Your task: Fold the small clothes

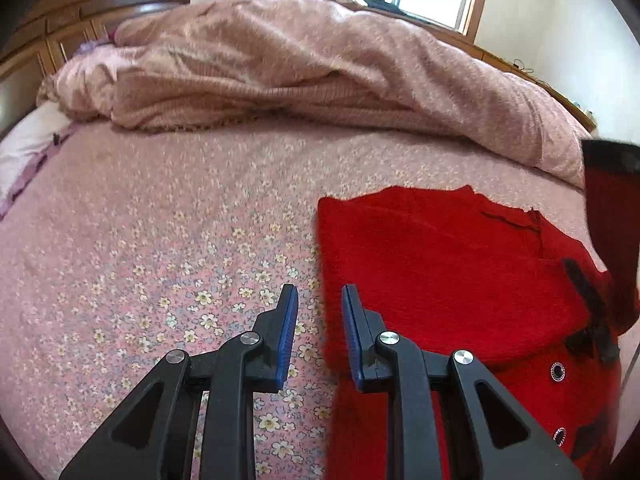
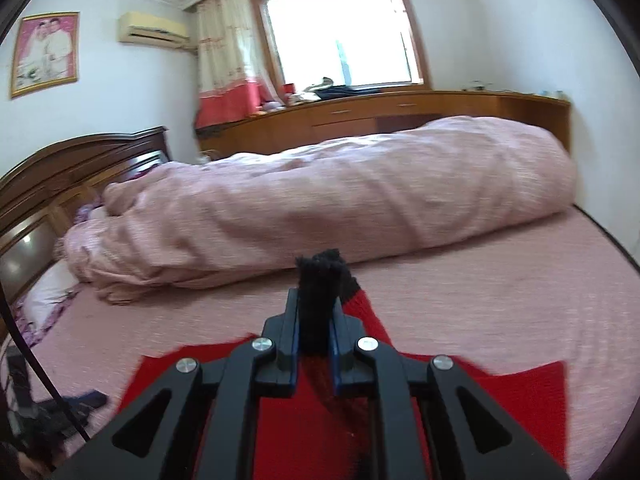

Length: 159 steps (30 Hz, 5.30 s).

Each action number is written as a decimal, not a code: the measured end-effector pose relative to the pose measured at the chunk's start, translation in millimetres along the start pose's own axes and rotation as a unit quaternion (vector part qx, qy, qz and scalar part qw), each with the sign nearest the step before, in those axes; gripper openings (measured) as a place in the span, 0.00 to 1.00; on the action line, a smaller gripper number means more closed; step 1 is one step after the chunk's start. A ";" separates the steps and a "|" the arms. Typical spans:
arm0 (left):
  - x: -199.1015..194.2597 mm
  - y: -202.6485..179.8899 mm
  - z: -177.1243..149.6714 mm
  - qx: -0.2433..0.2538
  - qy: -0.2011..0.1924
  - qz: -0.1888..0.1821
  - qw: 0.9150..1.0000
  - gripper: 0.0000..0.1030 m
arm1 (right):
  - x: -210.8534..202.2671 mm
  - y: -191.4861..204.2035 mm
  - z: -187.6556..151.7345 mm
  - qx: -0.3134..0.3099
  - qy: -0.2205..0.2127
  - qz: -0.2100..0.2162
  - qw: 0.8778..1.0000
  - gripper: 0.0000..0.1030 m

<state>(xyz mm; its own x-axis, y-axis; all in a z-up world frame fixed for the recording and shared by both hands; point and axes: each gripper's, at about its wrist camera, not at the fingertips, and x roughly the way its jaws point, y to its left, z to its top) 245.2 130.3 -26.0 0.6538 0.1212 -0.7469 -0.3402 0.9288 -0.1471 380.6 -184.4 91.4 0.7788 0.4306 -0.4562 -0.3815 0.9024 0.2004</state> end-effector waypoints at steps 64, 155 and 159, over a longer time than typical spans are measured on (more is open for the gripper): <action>51.0 -49.2 22.0 0.071 0.062 -0.058 0.994 0.33 | -7.1 -108.7 -108.3 -0.027 0.130 -0.136 0.982 0.31; -102.5 0.7 -176.9 -0.044 0.128 -0.263 0.955 0.60 | -213.3 -142.8 -276.2 0.265 0.167 0.135 0.940 0.53; -103.4 6.5 -179.8 -0.063 0.126 -0.271 0.952 0.60 | -209.3 -148.6 -282.8 0.288 0.177 0.108 0.935 0.15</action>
<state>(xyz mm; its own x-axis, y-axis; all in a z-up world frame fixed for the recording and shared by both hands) 53.9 60.9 -66.3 0.5787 -0.4663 -0.6691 -0.0874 0.7802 -0.6194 133.5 -413.7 -88.1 0.4616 0.6631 -0.5893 -0.1000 0.6989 0.7082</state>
